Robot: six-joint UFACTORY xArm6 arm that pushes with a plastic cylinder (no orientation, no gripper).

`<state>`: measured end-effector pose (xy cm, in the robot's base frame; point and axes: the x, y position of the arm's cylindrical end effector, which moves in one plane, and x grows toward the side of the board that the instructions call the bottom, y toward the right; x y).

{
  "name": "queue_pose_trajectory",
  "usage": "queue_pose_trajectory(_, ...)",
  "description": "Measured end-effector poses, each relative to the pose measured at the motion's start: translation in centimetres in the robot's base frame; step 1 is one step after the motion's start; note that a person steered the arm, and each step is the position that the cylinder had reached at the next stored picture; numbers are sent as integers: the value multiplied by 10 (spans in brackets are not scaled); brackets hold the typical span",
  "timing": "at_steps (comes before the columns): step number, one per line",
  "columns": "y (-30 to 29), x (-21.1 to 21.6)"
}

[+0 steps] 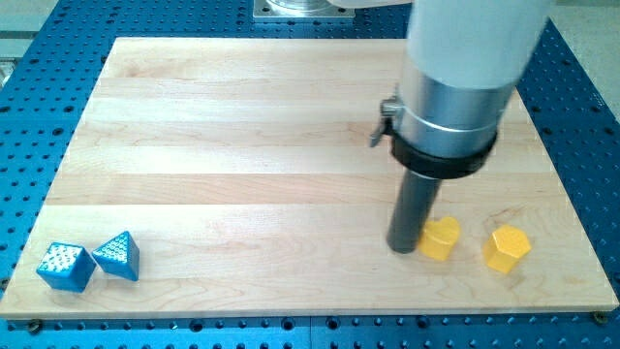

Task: Point your hand to the left of the blue cube

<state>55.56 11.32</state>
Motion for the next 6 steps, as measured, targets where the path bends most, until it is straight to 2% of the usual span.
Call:
queue_pose_trajectory(1, 33, -2)
queue_pose_trajectory(2, -8, -17)
queue_pose_trajectory(4, -299, -49)
queue_pose_trajectory(5, -416, -51)
queue_pose_trajectory(6, -417, -34)
